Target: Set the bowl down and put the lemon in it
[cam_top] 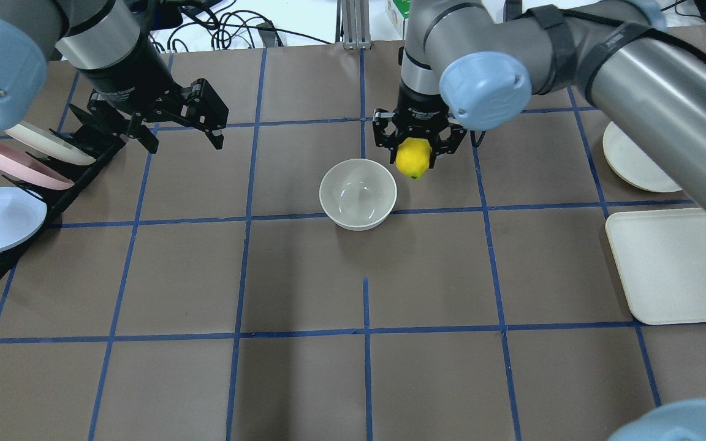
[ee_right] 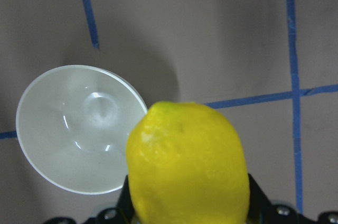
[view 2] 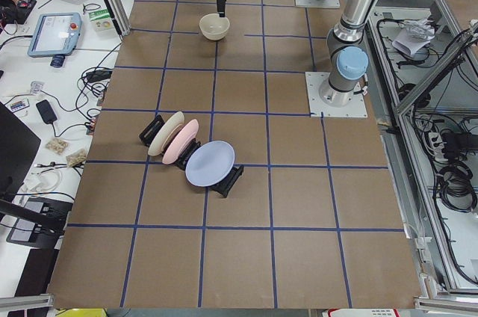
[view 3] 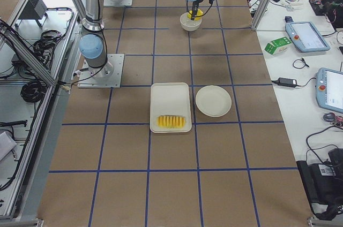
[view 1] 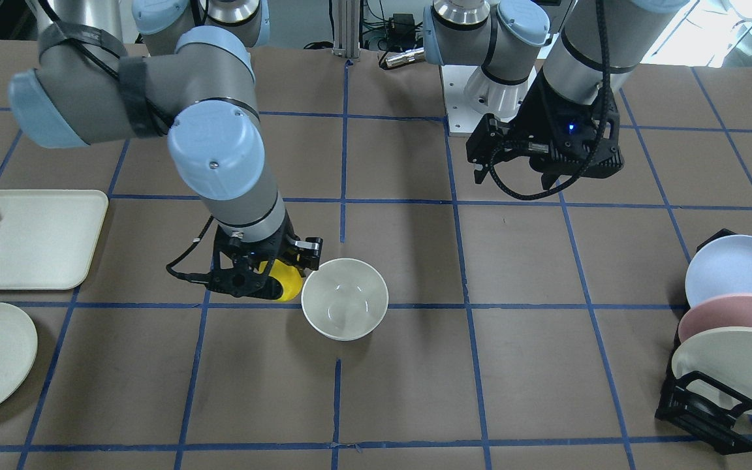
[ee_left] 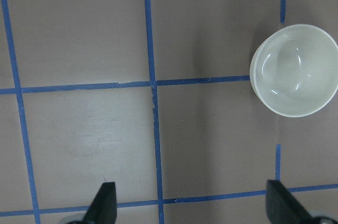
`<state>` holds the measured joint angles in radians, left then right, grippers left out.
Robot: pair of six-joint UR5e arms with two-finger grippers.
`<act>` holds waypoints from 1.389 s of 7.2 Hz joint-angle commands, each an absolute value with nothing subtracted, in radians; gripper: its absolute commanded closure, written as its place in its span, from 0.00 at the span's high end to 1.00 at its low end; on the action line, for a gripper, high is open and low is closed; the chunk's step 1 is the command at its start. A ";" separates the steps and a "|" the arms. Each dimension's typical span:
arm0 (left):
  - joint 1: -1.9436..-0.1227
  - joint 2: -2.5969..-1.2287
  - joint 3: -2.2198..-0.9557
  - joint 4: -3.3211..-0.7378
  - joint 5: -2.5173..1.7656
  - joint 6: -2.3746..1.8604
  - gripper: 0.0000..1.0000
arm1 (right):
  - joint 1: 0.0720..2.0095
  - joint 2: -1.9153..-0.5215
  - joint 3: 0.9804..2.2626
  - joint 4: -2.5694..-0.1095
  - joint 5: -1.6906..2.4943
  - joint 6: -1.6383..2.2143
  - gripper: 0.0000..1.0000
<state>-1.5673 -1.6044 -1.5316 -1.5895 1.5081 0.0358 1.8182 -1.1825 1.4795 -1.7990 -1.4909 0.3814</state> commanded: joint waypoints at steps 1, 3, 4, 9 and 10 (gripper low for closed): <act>-1.565 -1.594 -1.535 -1.595 1.541 0.037 1.00 | 1.884 -1.112 1.479 -1.873 -1.489 0.420 0.00; -1.569 -1.594 -1.534 -1.597 1.542 0.038 1.00 | 1.913 -1.057 1.479 -1.940 -1.489 0.445 0.00; -1.563 -1.600 -1.529 -1.595 1.540 0.067 1.00 | 1.934 -1.039 1.479 -1.972 -1.482 0.446 0.00; -1.563 -1.598 -1.532 -1.595 1.539 0.104 1.00 | 1.934 -1.011 1.535 -2.006 -1.480 0.445 0.34; -1.565 -1.592 -1.525 -1.597 1.537 0.100 1.00 | 1.934 -1.006 1.542 -2.013 -1.480 0.445 0.61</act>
